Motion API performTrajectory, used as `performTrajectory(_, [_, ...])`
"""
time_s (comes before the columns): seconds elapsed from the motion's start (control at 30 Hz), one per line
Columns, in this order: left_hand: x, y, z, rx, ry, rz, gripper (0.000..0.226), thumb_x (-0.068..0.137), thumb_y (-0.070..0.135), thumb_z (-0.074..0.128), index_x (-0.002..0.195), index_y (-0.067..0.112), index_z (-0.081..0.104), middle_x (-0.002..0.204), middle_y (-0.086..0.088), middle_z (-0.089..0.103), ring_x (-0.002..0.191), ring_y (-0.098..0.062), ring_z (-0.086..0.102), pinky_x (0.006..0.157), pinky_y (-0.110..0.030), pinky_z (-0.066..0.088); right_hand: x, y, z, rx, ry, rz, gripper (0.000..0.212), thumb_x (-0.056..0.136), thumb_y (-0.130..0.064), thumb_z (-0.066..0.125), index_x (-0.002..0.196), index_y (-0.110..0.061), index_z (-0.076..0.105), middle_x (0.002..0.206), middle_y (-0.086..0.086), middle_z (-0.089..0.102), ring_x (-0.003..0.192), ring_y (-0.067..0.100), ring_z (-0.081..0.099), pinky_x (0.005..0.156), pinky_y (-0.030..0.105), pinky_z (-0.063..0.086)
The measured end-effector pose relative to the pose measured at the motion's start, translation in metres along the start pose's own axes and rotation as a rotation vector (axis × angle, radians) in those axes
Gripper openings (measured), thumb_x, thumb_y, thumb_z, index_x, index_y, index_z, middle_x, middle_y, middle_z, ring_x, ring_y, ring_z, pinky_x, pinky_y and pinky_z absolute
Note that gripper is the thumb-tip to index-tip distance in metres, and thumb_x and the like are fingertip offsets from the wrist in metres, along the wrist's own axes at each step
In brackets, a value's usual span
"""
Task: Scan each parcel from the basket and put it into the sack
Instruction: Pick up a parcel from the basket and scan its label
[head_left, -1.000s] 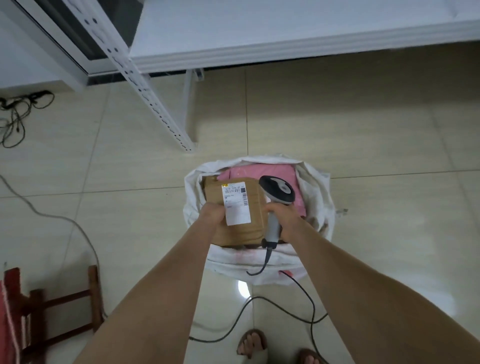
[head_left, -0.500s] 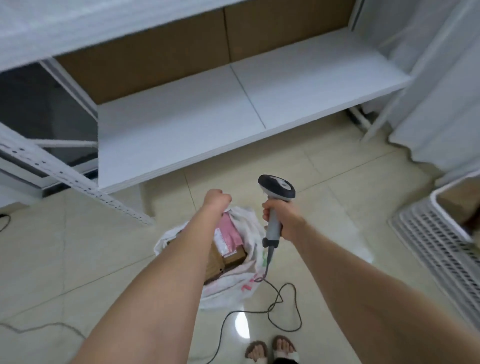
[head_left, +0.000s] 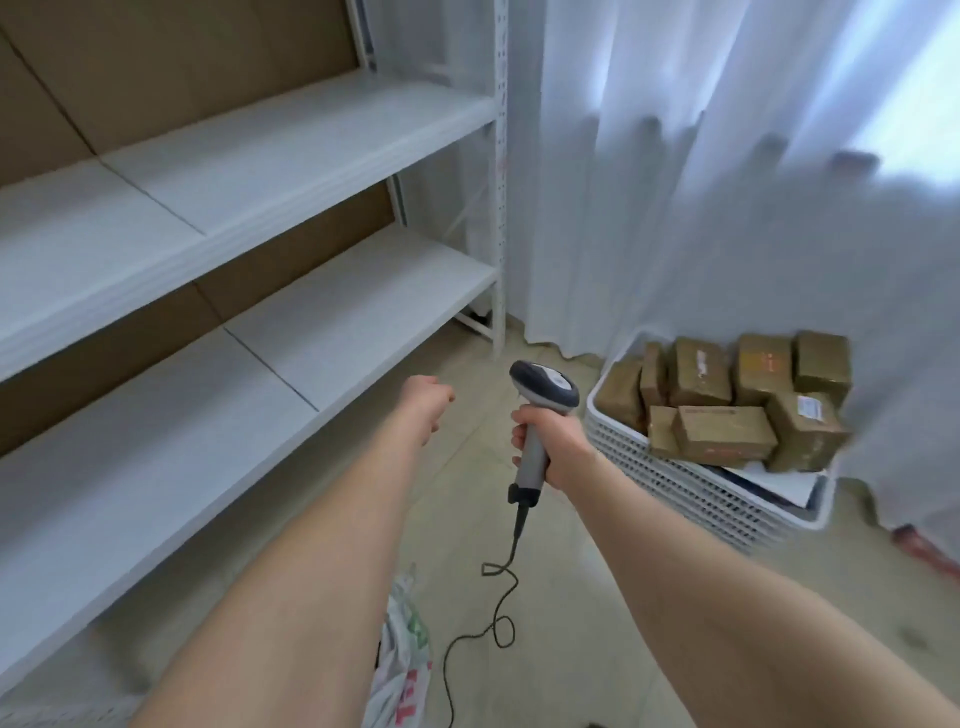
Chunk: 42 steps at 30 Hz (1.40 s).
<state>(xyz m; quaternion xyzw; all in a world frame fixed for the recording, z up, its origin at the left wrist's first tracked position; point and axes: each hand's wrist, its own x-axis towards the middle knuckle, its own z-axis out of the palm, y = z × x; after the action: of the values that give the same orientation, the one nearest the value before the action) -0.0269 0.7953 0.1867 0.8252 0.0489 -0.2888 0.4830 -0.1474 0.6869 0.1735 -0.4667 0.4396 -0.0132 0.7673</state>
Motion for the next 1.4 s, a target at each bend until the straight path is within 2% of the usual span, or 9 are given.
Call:
performTrajectory(0.13, [-0.011, 0.051, 0.074, 0.041, -0.08, 0.057, 0.048, 0.091, 0.008, 0.055, 0.138, 0.012, 0.046, 0.128, -0.01, 0.05, 0.102, -0.025, 0.049, 0.075, -0.029, 0.044, 0.004, -0.038, -0.069, 0.097, 0.095, -0.005, 0.018, 0.089, -0.004, 0.06, 0.074, -0.011, 0.054, 0.064, 0.003, 0.054, 0.057, 0.015, 0.052, 0.073, 0.037, 0.046])
performTrajectory(0.3, [-0.01, 0.11, 0.178, 0.082, -0.169, 0.107, 0.046, 0.091, 0.006, 0.054, 0.137, 0.011, 0.046, 0.138, -0.012, 0.046, 0.12, -0.027, 0.047, 0.09, -0.036, 0.044, 0.029, -0.084, -0.157, 0.163, 0.147, 0.012, 0.019, 0.089, -0.003, 0.059, 0.071, -0.008, 0.052, 0.065, 0.005, 0.052, 0.058, 0.016, 0.051, 0.061, 0.033, 0.045])
performTrajectory(0.47, [0.002, 0.156, 0.29, 0.11, -0.238, 0.112, 0.043, 0.093, 0.006, 0.053, 0.135, 0.011, 0.047, 0.138, -0.012, 0.046, 0.126, -0.027, 0.044, 0.099, -0.04, 0.043, 0.067, -0.13, -0.248, 0.279, 0.193, 0.028, 0.008, 0.085, -0.003, 0.062, 0.088, -0.006, 0.056, 0.069, 0.006, 0.055, 0.062, 0.017, 0.054, 0.072, 0.035, 0.051])
performTrajectory(0.57, [0.009, 0.173, 0.347, 0.149, -0.295, 0.096, 0.045, 0.093, 0.006, 0.053, 0.137, 0.011, 0.045, 0.137, -0.013, 0.046, 0.125, -0.028, 0.044, 0.099, -0.04, 0.044, 0.09, -0.15, -0.296, 0.273, 0.23, 0.029, 0.023, 0.079, -0.008, 0.068, 0.101, -0.006, 0.061, 0.07, 0.006, 0.061, 0.064, 0.019, 0.059, 0.071, 0.036, 0.053])
performTrajectory(0.93, [0.077, 0.231, 0.523, 0.289, -0.428, 0.095, 0.04, 0.096, 0.006, 0.048, 0.136, 0.013, 0.047, 0.14, -0.013, 0.045, 0.128, -0.029, 0.043, 0.096, -0.039, 0.044, 0.193, -0.211, -0.435, 0.401, 0.388, 0.068, 0.009, 0.086, -0.012, 0.065, 0.093, -0.009, 0.059, 0.074, 0.006, 0.059, 0.071, 0.019, 0.059, 0.092, 0.043, 0.054])
performTrajectory(1.1, [0.132, 0.252, 0.61, 0.323, -0.502, 0.074, 0.04, 0.096, 0.008, 0.047, 0.136, 0.013, 0.046, 0.138, -0.013, 0.047, 0.124, -0.029, 0.047, 0.098, -0.04, 0.046, 0.271, -0.238, -0.498, 0.412, 0.533, 0.062, 0.026, 0.082, -0.015, 0.069, 0.106, -0.007, 0.06, 0.084, 0.011, 0.062, 0.073, 0.023, 0.061, 0.072, 0.037, 0.056])
performTrajectory(1.2, [0.164, 0.25, 0.661, 0.383, -0.533, 0.056, 0.041, 0.096, 0.008, 0.046, 0.137, 0.012, 0.047, 0.136, -0.015, 0.049, 0.123, -0.03, 0.048, 0.093, -0.037, 0.047, 0.313, -0.241, -0.537, 0.409, 0.637, 0.083, 0.05, 0.075, -0.014, 0.072, 0.12, -0.006, 0.052, 0.105, 0.018, 0.063, 0.093, 0.034, 0.064, 0.085, 0.046, 0.056])
performTrajectory(1.33, [0.19, 0.235, 0.726, 0.434, -0.617, 0.023, 0.04, 0.1, 0.008, 0.041, 0.14, 0.006, 0.041, 0.13, -0.012, 0.05, 0.098, -0.021, 0.055, 0.065, -0.021, 0.046, 0.359, -0.237, -0.588, 0.374, 0.695, 0.134, 0.044, 0.08, -0.006, 0.069, 0.12, -0.005, 0.05, 0.096, 0.012, 0.055, 0.1, 0.032, 0.056, 0.096, 0.05, 0.049])
performTrajectory(1.4, [0.2, 0.226, 0.757, 0.479, -0.654, 0.002, 0.044, 0.1, 0.01, 0.04, 0.144, 0.007, 0.036, 0.131, -0.011, 0.05, 0.094, -0.019, 0.055, 0.073, -0.024, 0.048, 0.382, -0.232, -0.609, 0.352, 0.698, 0.154, 0.044, 0.08, -0.007, 0.069, 0.119, -0.007, 0.05, 0.098, 0.011, 0.055, 0.102, 0.031, 0.054, 0.098, 0.05, 0.047])
